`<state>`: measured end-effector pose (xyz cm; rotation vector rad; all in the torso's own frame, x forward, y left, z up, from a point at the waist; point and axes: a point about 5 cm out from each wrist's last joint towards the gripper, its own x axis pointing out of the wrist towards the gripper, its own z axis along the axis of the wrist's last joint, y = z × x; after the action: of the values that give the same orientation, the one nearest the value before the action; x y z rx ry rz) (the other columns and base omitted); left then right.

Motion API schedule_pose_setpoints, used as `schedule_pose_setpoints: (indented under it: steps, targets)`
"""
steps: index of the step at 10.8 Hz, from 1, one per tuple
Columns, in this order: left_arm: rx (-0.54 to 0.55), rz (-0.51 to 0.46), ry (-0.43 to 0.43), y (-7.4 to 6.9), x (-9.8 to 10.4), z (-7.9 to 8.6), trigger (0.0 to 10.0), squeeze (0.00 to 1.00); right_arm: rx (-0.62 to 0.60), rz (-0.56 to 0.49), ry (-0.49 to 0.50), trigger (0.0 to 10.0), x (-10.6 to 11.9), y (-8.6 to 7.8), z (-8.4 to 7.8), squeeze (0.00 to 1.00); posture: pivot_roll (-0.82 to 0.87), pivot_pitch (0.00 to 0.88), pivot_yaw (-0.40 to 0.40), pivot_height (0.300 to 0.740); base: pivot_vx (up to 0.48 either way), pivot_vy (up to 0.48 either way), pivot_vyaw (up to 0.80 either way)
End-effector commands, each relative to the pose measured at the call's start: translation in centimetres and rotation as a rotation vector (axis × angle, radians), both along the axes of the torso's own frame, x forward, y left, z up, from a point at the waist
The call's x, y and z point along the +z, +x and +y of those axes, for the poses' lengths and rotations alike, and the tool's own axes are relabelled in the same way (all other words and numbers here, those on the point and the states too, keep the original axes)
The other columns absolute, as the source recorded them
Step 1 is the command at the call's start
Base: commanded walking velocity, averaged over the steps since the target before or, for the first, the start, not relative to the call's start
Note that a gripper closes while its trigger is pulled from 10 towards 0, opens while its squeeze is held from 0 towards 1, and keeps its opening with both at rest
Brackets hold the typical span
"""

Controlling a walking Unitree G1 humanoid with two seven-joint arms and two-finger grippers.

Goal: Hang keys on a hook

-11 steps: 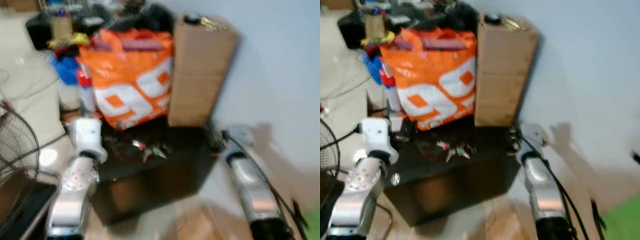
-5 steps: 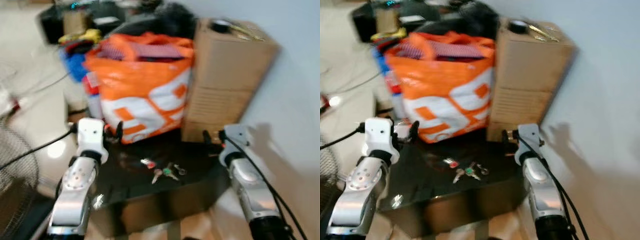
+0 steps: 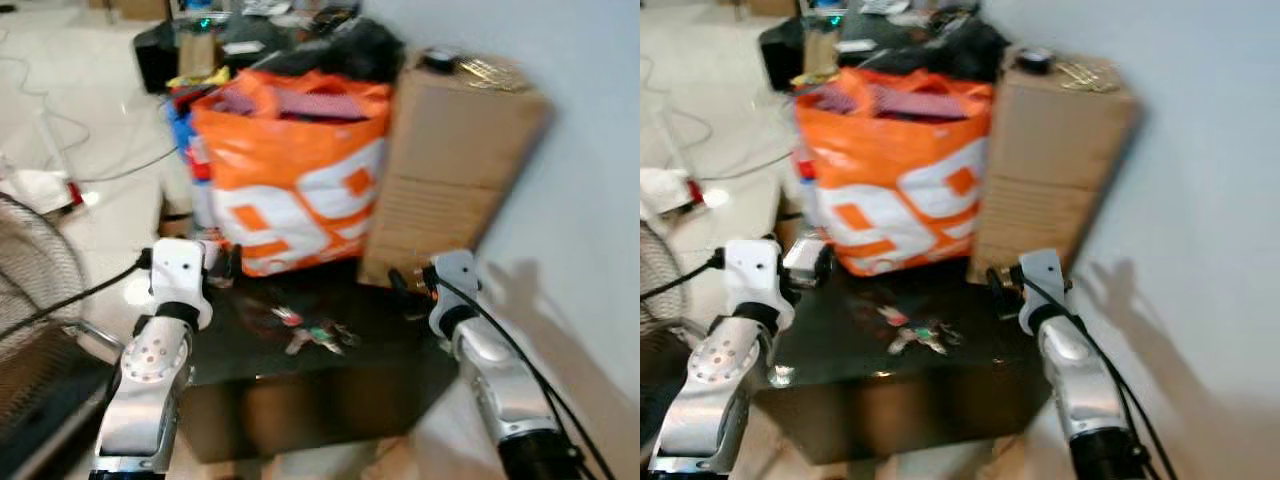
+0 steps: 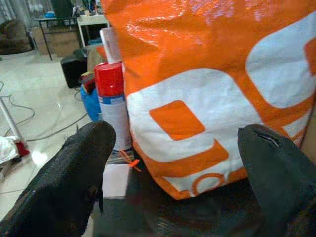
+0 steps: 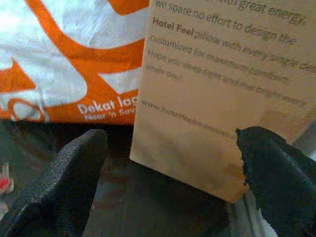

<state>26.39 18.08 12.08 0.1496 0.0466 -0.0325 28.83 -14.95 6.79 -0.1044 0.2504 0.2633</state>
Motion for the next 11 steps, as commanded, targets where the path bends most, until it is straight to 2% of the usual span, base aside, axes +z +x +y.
schedule_pose_setpoints:
  steps: [1, 4, 5, 6, 8, 10, 11]
  targets:
    - [0.009, -0.006, 0.016, -0.24, 0.1, 0.5, 10.0, 0.6, 0.043, 0.013, -0.003, 10.0, -0.07, 0.06, 0.77, 1.0, -0.05, 0.0, -0.052, 0.74, 0.0, 0.0, 0.0]
    - [0.02, -0.008, 0.011, -0.33, 0.04, 0.64, 10.0, 0.62, 0.038, 0.011, -0.008, 10.0, -0.26, -0.07, 0.77, 1.0, -0.05, 0.0, -0.057, 0.74, 0.0, 0.0, 0.0]
    - [0.027, -0.016, -0.007, -0.3, 0.14, 0.71, 10.0, 0.64, 0.017, -0.006, -0.003, 10.0, -0.15, -0.11, 0.72, 1.0, -0.05, 0.0, -0.057, 0.74, 0.27, 0.0, 0.0]
    - [0.042, -0.023, -0.023, -0.18, 0.28, 0.96, 10.0, 0.64, -0.023, -0.018, 0.016, 10.0, -0.01, -0.13, 0.69, 1.0, -0.05, 0.0, -0.056, 0.74, 0.398, 0.0, 0.8]
    - [0.044, -0.02, -0.029, -0.03, 0.26, 0.99, 10.0, 0.65, -0.027, -0.019, 0.017, 10.0, 0.0, -0.16, 0.96, 1.0, -0.05, 0.0, -0.055, 0.74, 0.398, 0.0, 0.8]
    - [0.037, -0.021, -0.028, 0.03, 0.29, 0.91, 10.0, 0.64, -0.038, -0.016, 0.0, 10.0, -0.04, 0.11, 0.68, 1.0, -0.05, 0.0, -0.055, 0.74, 0.405, 0.0, 0.0]
    - [0.028, -0.008, -0.027, 0.04, 0.16, 0.78, 10.0, 0.63, 0.01, 0.001, -0.062, 10.0, -0.2, 0.25, 0.34, 1.0, -0.05, 0.0, -0.056, 0.74, 0.262, 0.0, 0.0]
